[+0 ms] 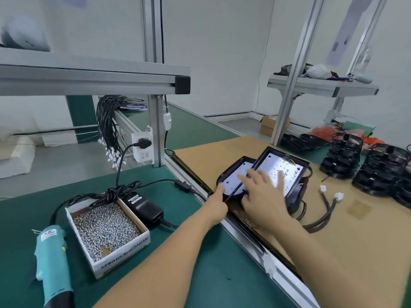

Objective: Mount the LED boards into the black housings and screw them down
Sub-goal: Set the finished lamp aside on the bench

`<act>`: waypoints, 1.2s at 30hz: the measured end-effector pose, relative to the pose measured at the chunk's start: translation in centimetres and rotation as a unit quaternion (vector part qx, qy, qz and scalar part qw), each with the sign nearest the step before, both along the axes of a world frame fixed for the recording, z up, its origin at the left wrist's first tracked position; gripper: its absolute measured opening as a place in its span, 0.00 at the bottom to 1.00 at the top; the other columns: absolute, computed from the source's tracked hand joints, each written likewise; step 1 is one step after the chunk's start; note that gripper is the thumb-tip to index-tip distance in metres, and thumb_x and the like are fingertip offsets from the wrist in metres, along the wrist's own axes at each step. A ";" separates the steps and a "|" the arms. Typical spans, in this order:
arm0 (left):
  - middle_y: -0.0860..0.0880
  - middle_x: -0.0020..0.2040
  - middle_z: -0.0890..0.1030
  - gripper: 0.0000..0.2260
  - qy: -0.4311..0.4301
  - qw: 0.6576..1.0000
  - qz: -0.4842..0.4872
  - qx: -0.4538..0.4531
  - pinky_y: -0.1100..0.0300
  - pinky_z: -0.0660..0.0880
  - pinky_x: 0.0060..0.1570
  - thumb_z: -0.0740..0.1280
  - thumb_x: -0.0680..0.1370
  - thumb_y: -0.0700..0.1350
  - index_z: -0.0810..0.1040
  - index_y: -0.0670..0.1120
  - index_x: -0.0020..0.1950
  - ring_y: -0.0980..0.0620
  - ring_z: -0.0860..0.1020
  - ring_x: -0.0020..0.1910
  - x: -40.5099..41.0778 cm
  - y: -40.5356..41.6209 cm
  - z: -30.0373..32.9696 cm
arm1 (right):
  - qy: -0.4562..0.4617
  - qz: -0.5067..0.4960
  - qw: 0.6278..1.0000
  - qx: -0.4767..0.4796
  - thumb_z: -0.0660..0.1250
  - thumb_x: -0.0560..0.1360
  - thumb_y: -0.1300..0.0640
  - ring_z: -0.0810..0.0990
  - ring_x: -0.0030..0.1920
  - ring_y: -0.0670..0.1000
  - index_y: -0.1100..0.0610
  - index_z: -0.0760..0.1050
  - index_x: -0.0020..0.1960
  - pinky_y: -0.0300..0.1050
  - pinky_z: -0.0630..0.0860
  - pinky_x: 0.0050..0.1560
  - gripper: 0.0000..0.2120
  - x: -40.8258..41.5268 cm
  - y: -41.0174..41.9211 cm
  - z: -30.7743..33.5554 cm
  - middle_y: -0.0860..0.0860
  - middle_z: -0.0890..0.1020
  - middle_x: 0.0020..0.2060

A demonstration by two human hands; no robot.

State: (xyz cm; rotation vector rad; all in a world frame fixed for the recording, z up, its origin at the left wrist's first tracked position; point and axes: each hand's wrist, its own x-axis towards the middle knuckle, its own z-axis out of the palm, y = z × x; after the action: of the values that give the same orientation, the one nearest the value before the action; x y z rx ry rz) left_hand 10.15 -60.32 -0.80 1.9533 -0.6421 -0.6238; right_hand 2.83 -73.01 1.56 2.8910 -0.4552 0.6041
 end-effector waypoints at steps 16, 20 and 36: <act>0.45 0.60 0.71 0.11 -0.421 0.865 -0.019 0.272 0.54 0.66 0.51 0.60 0.79 0.40 0.76 0.44 0.59 0.44 0.69 0.59 -3.0 2.9 -0.3 | 0.148 -0.044 0.983 -0.097 0.60 0.75 0.34 0.57 0.71 0.61 0.45 0.72 0.62 0.64 0.52 0.68 0.22 1.8 -3.6 -1.7 0.49 0.54 0.75; 0.44 0.58 0.72 0.13 -0.337 0.913 -0.038 0.226 0.52 0.70 0.50 0.58 0.78 0.37 0.75 0.42 0.61 0.43 0.72 0.57 -3.2 3.1 0.0 | 0.158 -0.050 0.980 -0.111 0.61 0.76 0.37 0.58 0.71 0.61 0.43 0.72 0.63 0.64 0.51 0.69 0.19 1.8 -4.9 -1.3 0.49 0.54 0.75; 0.51 0.76 0.60 0.24 -0.355 0.901 -0.036 0.249 0.46 0.41 0.74 0.54 0.80 0.39 0.56 0.46 0.76 0.54 0.51 0.77 -2.6 11.7 1.2 | 0.120 0.061 0.989 0.054 0.56 0.77 0.57 0.52 0.75 0.54 0.45 0.56 0.75 0.74 0.37 0.66 0.28 6.2 10.2 0.2 0.48 0.60 0.74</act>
State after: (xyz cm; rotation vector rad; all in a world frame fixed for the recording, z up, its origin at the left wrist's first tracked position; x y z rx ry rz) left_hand 7.56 -48.64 0.38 2.6749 -1.0780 -0.0826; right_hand 9.07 -62.84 1.79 3.0597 -0.2868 0.2466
